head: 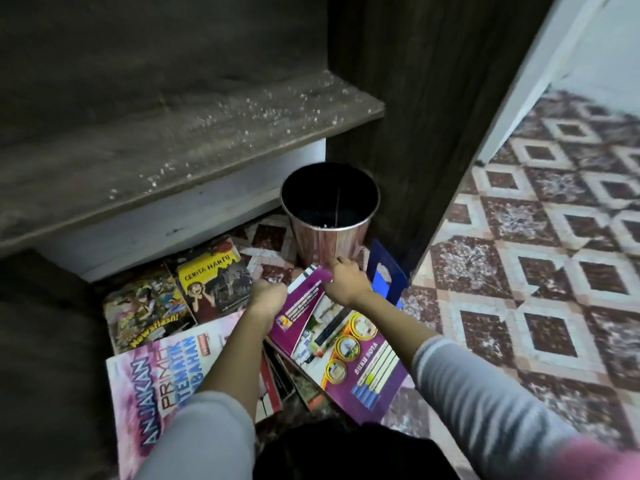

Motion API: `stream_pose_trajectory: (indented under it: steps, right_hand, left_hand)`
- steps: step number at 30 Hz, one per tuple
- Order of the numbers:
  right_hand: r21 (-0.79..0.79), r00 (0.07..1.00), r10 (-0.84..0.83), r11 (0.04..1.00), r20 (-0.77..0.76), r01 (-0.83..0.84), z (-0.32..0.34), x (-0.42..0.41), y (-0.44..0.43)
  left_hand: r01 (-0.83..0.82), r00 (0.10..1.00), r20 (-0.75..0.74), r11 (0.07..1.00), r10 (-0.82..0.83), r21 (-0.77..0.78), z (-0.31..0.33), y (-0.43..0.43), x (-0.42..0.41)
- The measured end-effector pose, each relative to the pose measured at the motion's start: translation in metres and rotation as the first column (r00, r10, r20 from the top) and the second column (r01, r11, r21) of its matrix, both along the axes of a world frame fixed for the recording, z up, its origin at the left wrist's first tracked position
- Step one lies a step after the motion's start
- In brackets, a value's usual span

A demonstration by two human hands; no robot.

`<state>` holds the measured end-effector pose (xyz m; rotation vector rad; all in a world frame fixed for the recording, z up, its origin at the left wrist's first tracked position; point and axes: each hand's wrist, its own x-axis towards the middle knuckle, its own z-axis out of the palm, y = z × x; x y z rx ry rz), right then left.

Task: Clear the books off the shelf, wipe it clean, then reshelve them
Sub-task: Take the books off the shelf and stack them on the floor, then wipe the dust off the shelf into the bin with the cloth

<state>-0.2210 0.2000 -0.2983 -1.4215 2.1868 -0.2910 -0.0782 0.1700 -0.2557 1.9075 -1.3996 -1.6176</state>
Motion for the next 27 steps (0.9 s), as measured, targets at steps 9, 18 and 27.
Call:
stream_pose_trajectory:
  steps: [9, 18, 27]
  right_hand:
    - [-0.379, 0.996, -0.084, 0.921, 0.030, 0.089, 0.122, -0.028, -0.042]
    - [-0.716, 0.993, -0.100, 0.698, -0.070, 0.020, 0.289, -0.066, -0.053]
    - [-0.816, 0.937, -0.162, 0.550, -0.311, -0.176, 0.428, -0.098, -0.080]
  left_hand:
    - [0.054, 0.984, -0.147, 0.947, -0.105, -0.316, 0.095, -0.040, -0.038]
    - [0.195, 0.959, 0.008, 0.638, -0.283, -0.745, 0.250, -0.069, -0.069]
    - [0.351, 0.936, 0.347, 0.054, -0.062, -0.935, 0.380, -0.091, -0.070]
